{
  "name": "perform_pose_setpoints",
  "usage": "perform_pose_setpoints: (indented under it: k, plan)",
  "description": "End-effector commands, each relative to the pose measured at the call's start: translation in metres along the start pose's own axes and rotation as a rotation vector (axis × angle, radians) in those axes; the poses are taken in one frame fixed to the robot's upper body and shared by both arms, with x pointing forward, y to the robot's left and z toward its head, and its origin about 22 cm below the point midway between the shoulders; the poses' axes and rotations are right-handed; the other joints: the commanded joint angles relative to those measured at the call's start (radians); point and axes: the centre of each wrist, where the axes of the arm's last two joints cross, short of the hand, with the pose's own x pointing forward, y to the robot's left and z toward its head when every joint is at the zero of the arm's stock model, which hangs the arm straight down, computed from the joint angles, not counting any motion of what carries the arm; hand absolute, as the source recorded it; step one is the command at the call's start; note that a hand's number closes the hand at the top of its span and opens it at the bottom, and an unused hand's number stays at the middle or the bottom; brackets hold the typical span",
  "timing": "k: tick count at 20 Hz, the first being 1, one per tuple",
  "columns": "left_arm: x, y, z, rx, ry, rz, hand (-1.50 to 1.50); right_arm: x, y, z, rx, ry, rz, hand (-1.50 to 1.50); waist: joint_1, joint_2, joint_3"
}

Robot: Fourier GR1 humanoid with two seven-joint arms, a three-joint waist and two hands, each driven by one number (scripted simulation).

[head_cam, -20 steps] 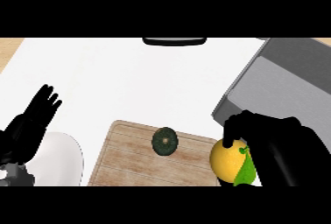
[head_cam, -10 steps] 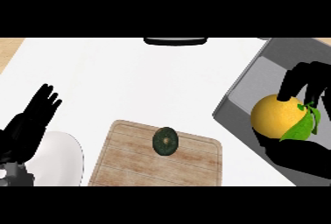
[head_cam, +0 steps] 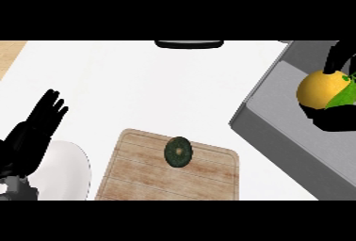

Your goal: Pick the lemon from the cutting board and place it in the cardboard box

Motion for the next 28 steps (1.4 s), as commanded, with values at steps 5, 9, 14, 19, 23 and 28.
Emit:
perform_pose_setpoints:
  k: [5,9,14,19,23,28]
  plan:
    - [-0.008,0.012,-0.021,0.029,-0.003,0.006,0.00,-0.039,0.051,-0.035,0.029,-0.010,-0.021,1.50,-0.001,0.003,0.000]
    - [-0.003,0.003,-0.008,0.019,-0.006,0.007,0.00,-0.054,0.094,-0.009,0.106,0.001,-0.059,1.50,-0.003,0.000,0.000]
    - [-0.012,0.003,-0.001,0.014,-0.009,-0.009,0.00,-0.091,0.111,-0.029,0.253,0.183,-0.054,1.50,0.002,0.002,0.000]
    - [0.012,0.011,-0.004,0.000,-0.007,-0.012,0.00,-0.109,0.146,-0.026,0.351,0.129,-0.099,-1.50,0.005,0.001,0.000]
    - [-0.015,0.021,0.003,0.015,-0.002,-0.018,0.00,-0.107,0.131,-0.027,0.249,0.075,-0.247,-1.50,0.001,0.001,0.000]
    - [-0.010,0.022,-0.001,0.026,0.002,0.005,0.00,-0.117,0.110,-0.022,-0.002,0.141,-0.570,-1.50,-0.021,-0.003,0.001]
